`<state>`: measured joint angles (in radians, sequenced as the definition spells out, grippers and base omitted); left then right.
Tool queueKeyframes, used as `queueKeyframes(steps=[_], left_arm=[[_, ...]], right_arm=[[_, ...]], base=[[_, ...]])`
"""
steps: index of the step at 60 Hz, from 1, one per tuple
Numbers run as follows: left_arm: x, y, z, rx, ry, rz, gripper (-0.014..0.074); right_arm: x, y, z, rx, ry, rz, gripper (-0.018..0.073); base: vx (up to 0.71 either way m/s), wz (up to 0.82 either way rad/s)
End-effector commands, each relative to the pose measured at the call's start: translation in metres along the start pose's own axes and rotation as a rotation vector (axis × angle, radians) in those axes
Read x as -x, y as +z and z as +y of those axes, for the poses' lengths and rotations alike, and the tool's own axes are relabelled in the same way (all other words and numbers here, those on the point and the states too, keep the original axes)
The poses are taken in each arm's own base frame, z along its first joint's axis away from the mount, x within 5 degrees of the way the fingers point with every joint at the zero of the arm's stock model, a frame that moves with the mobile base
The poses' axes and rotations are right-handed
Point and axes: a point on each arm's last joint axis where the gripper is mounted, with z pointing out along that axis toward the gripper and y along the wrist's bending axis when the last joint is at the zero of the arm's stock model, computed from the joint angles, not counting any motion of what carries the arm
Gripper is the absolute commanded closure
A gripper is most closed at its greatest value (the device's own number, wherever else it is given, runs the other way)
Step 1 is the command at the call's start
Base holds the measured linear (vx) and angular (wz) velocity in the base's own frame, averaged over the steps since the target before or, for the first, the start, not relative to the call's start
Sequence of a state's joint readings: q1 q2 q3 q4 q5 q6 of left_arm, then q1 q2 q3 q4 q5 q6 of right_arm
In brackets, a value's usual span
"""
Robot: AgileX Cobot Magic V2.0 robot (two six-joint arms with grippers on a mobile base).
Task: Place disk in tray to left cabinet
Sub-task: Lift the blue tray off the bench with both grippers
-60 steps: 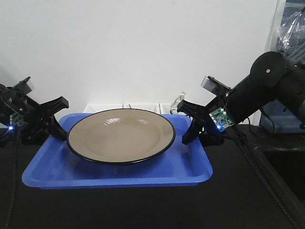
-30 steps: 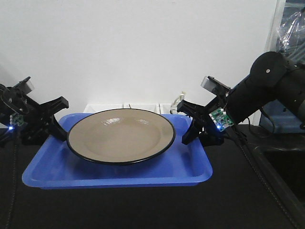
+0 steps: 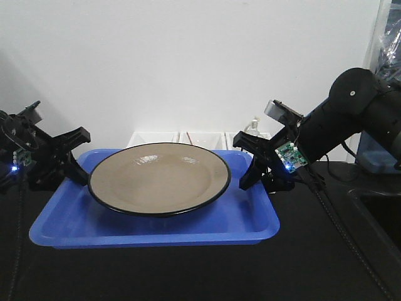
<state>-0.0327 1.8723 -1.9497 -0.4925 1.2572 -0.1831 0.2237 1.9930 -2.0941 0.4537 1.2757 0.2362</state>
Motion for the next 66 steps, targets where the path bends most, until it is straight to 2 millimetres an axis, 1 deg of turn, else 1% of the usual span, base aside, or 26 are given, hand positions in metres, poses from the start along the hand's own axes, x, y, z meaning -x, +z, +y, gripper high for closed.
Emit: queueKeyframes(steps=[1, 22, 66], left_arm=[[-0.0123, -0.0333, -0.0432, -0.204, 0.007, -0.035, 0.0597], [-0.0123, -0.0333, -0.0432, -0.204, 0.007, -0.035, 0.0597], [-0.0123, -0.0333, -0.0432, -0.204, 0.007, -0.035, 0.0597]], right_arm=[[-0.0072, -0.0365, 0.0417, 0.203, -0.034, -0.088, 0.0565], [-0.0073, -0.0365, 0.0417, 0.203, -0.034, -0.087, 0.0565], [-0.0073, -0.0365, 0.0417, 0.203, -0.034, -0.087, 0.0565]], base=[[-0.15, 0.18], [-0.14, 0.29], [-0.12, 0.56]])
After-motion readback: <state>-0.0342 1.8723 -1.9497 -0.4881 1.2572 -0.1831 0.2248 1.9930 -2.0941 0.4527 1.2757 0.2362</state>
